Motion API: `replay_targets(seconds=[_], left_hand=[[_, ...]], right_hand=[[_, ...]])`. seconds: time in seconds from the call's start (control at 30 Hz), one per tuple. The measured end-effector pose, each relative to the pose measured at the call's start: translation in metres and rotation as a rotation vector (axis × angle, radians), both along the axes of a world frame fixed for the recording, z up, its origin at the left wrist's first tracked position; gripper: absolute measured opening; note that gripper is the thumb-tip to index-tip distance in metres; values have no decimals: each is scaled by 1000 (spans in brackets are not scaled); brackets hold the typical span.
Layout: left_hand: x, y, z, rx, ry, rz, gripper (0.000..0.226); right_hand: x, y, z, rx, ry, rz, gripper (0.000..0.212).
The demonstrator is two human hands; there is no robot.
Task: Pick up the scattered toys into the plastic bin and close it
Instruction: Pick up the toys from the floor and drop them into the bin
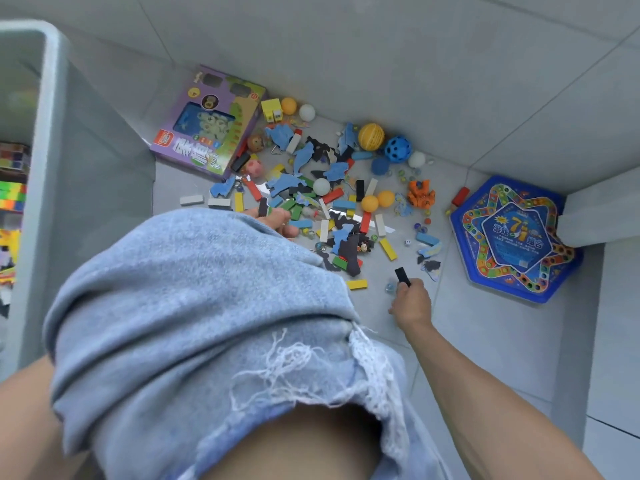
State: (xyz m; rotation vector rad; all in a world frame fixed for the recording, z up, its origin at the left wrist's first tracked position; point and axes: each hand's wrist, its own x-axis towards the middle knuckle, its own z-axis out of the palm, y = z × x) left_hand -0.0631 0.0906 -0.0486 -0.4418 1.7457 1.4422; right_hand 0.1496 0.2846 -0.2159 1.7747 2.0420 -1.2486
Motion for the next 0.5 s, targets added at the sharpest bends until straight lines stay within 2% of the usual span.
replay_targets(seconds=[0.1,0.23,0.4,0.5], left_hand=[[-1,-3,-1,-15,-4,-7,15],[-6,-4,-5,-20,-10,2,15],[-3,3,-6,-4,-23,-9,14],[-2,7,-5,-11,-39,-1,14]], right_hand=[[5,-9,-1,83,-73,-22,29],[7,-30,0,169,-64,39,22],[-2,-45,-11,286,-57,250,14],[-5,-45,-14,349,-127,419,24]])
